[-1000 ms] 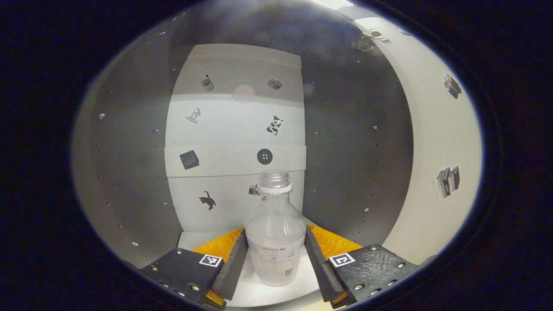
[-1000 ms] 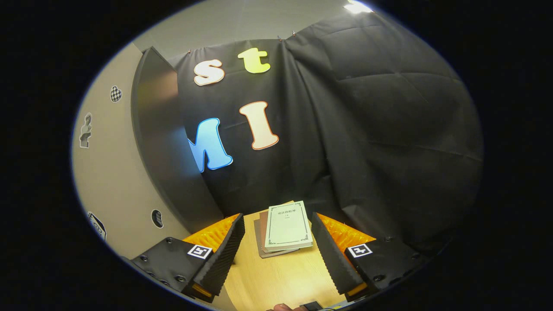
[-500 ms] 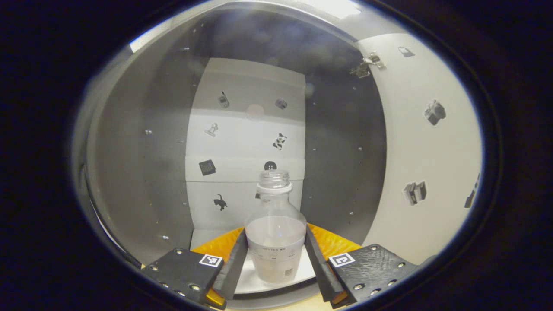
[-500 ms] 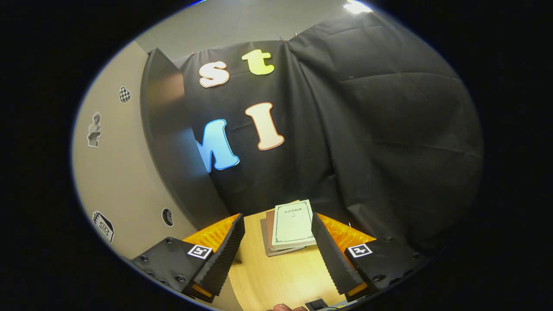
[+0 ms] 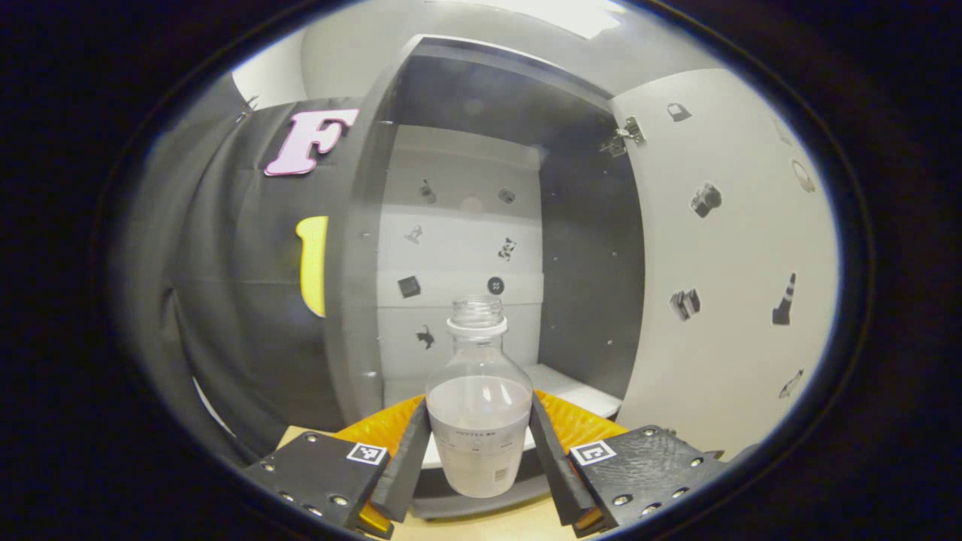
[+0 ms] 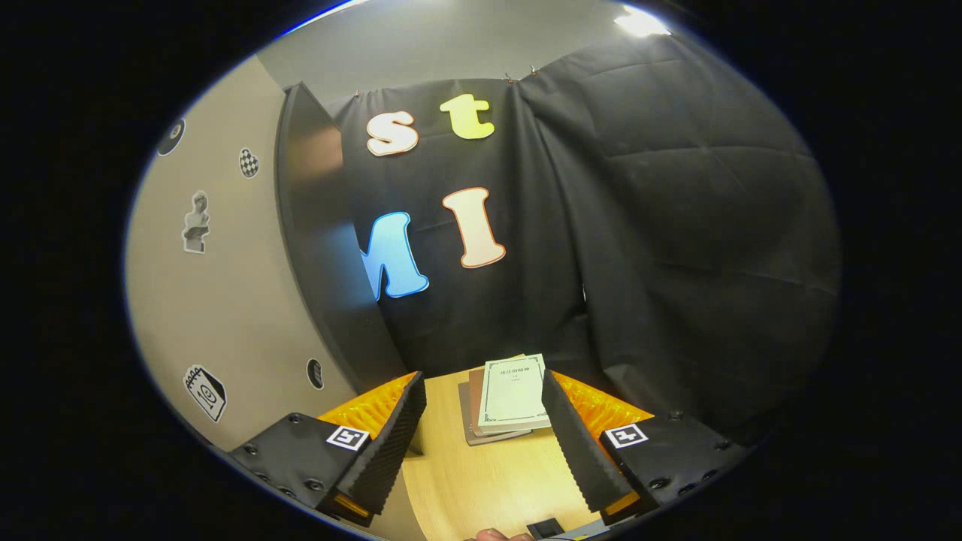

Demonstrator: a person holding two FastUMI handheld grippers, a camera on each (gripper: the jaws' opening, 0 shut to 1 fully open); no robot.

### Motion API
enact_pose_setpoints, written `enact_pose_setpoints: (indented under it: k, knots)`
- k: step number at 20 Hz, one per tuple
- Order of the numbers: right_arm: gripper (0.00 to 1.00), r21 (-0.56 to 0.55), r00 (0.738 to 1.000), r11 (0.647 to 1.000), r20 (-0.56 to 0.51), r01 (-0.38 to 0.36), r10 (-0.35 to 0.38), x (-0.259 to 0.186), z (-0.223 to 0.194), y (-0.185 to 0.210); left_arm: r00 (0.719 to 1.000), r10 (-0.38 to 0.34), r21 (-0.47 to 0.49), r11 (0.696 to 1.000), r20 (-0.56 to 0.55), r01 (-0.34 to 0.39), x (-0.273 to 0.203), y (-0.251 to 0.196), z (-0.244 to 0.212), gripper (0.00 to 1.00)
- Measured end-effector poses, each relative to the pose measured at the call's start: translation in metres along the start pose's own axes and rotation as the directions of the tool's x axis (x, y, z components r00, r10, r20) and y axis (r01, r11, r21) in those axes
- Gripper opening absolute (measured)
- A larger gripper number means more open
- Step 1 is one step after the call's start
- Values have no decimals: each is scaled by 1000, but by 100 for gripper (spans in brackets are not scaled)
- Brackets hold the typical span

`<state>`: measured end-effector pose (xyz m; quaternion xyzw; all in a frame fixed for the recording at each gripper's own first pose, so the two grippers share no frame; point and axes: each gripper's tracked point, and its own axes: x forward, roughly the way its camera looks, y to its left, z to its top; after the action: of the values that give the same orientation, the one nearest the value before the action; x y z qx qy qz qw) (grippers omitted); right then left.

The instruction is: Open the cabinet door with the right hand, grasp the bottle in the cabinet with the left hand and place it on the coaster, then close the cabinet door with the right hand.

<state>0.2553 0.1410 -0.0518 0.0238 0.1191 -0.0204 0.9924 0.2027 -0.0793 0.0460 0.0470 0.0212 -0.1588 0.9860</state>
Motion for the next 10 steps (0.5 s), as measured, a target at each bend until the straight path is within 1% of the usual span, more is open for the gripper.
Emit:
enact_pose_setpoints:
  k: [2,3,4,6,7,10]
  knots:
    - [98,30,1000,999,6,-25,25,-5,2,8,998,57,4,998,-24,-57,-27,19,-20,72]
    - [98,49,999,998,11,-36,36,-5,2,12,996,77,-2,997,-45,-77,-41,27,-32,73]
    - [98,58,999,998,17,-38,37,-7,3,12,993,96,-12,995,-64,-97,-55,35,-46,72]
    - [98,56,999,998,27,-42,40,-11,4,15,986,137,-36,989,-94,-141,-81,48,-70,73]
    - [98,52,999,998,25,-42,41,-12,3,17,984,148,-53,987,-101,-153,-91,54,-81,72]
    - [98,59,999,997,18,-43,42,-18,-1,24,982,155,-99,981,-110,-166,-123,67,-115,73]
